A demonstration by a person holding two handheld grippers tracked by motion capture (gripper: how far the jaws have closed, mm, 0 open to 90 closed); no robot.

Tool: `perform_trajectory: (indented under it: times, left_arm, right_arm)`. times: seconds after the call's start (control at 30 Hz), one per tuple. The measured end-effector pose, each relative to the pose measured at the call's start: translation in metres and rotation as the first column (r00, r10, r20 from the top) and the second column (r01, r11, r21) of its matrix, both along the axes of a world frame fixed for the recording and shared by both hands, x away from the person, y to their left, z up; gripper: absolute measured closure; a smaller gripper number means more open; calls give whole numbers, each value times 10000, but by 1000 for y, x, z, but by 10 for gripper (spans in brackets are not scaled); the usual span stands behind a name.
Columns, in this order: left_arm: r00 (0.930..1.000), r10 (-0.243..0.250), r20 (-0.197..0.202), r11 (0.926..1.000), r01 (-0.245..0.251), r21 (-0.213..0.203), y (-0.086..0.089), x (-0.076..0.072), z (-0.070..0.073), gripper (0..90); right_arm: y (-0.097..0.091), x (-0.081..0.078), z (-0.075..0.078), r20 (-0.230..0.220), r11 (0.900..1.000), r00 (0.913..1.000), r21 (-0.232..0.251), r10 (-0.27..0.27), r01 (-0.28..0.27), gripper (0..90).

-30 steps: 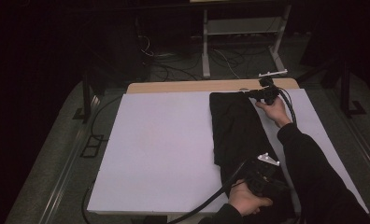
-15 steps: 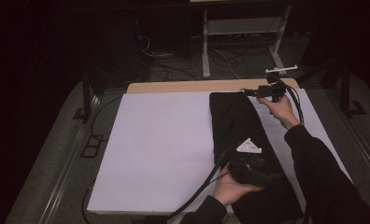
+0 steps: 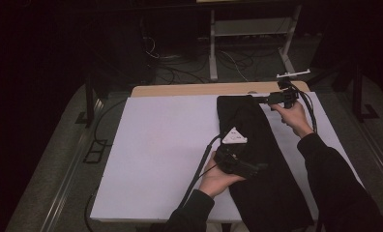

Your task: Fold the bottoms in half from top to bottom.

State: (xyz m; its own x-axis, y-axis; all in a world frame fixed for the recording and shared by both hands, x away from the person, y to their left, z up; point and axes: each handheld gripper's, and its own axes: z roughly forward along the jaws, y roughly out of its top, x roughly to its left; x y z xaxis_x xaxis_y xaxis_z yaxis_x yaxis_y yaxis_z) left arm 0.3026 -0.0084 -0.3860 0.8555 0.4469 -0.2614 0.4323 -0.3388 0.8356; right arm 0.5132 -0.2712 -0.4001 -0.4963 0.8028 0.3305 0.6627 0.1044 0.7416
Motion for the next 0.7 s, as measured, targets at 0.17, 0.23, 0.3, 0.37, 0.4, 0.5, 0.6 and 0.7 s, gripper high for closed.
perform_trajectory:
  times: [0.17, 0.23, 0.3, 0.37, 0.4, 0.5, 0.6, 0.7]
  left_arm:
    - [9997, 211, 141, 9997, -209, -135, 8, 8, 4, 0]
    - [9994, 303, 191, 9993, -299, -226, 11, 10, 5, 0]
    - [9988, 401, 270, 9988, -394, -288, 14, 13, 7, 0]
    - [9983, 490, 316, 9984, -481, -297, 17, 16, 8, 0]
    - [9981, 518, 320, 9984, -510, -259, 18, 17, 8, 0]
    - [9972, 625, 411, 9980, -623, -62, 21, 23, 8, 0]
    - [9963, 699, 504, 9974, -708, 155, 23, 28, 9, 0]
    - [9955, 732, 601, 9965, -755, 368, 26, 34, 9, 0]
  right_arm:
    - [-4, -6, 6, 70, 10000, 10000, 73, -43, 42, 10]
    - [-6, -7, 8, 80, 10000, 10000, 67, -27, 26, 10]
    - [-7, -10, 9, 198, 10000, 9998, 15, -51, 50, 10]
    - [-8, -12, 8, 293, 10000, 9996, 8, -64, 64, 10]
    - [-8, -13, 7, 263, 10000, 9996, 32, -54, 54, 10]
    - [-7, -14, 4, 203, 10000, 9998, -26, 64, -63, 10]
    - [-7, -14, 2, 118, 9999, 9998, -64, 138, -137, 10]
    - [-8, -14, 2, 97, 9998, 9998, 16, 179, -179, 10]
